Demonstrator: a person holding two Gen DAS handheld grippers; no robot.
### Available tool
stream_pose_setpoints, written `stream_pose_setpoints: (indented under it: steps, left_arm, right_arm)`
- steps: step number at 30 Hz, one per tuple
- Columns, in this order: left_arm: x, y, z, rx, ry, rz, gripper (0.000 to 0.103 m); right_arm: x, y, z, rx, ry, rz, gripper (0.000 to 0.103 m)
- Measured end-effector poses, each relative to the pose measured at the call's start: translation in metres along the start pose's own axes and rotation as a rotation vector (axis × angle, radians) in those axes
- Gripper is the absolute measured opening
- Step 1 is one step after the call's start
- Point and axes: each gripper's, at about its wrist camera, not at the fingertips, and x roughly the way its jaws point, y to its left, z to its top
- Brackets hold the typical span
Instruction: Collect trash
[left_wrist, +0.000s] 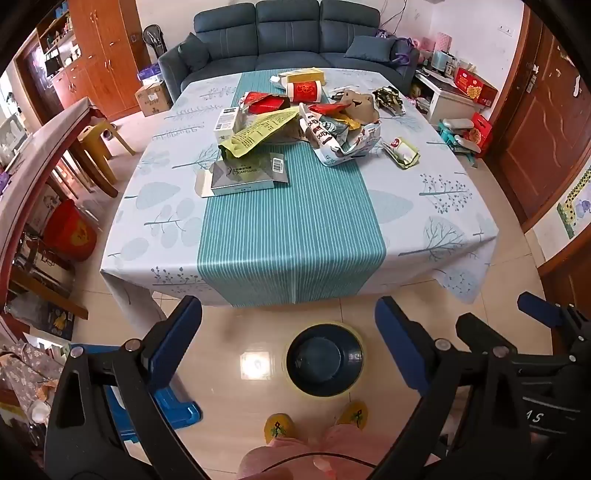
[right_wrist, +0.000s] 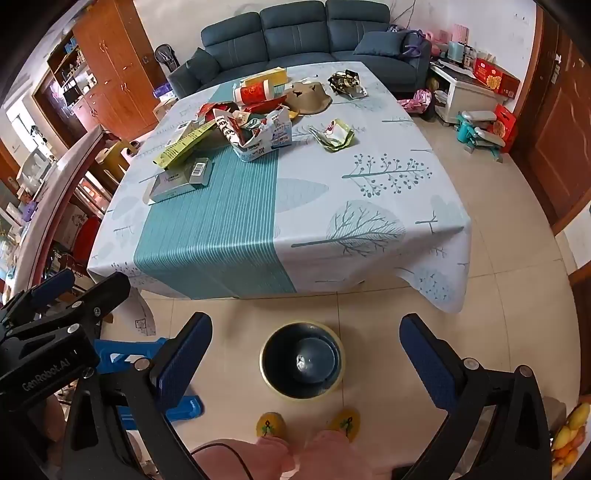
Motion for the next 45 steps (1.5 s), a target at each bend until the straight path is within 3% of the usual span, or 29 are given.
stream_pose_setpoints:
  steps: [45]
  left_arm:
    - [-0.0056, -0.0032, -0.0015, -0.010, -0.006, -0.016, 0.092]
  right_arm:
    - [-0.0088, 0.0028, -0.0026, -0.001, -0.011, 0.003, 0.103]
